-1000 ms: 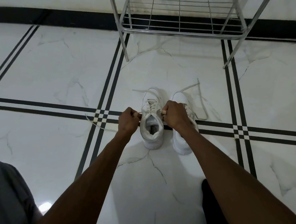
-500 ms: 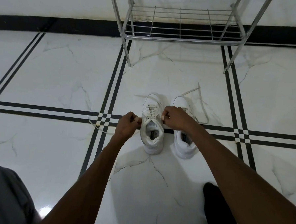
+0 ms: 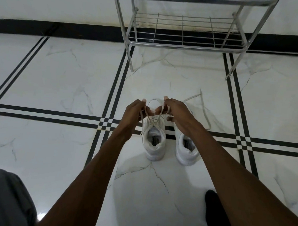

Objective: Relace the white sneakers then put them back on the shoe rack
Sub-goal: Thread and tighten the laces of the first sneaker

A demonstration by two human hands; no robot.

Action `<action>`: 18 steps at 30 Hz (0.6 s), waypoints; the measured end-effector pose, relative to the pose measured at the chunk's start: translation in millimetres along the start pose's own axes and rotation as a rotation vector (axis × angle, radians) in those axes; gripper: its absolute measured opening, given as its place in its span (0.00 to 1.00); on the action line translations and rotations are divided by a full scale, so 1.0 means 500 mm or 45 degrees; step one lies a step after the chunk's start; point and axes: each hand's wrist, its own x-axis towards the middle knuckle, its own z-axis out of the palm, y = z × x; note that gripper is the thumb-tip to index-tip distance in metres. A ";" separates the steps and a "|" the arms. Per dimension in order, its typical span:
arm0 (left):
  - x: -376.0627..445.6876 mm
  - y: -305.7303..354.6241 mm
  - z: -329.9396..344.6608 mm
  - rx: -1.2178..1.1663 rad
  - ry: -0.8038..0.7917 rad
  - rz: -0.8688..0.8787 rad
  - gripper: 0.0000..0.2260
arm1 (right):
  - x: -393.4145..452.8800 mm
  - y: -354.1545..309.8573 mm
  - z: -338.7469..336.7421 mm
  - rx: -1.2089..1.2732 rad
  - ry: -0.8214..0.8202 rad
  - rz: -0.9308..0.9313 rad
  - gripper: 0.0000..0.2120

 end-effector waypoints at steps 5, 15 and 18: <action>0.005 -0.015 0.010 0.084 0.028 0.086 0.10 | 0.009 0.028 0.001 0.058 -0.059 -0.123 0.12; 0.005 -0.031 0.005 0.392 -0.054 0.279 0.14 | 0.024 0.041 0.002 -0.254 -0.039 -0.171 0.14; 0.011 -0.034 0.005 0.516 -0.062 0.332 0.14 | 0.033 0.042 0.007 -0.188 0.094 -0.115 0.11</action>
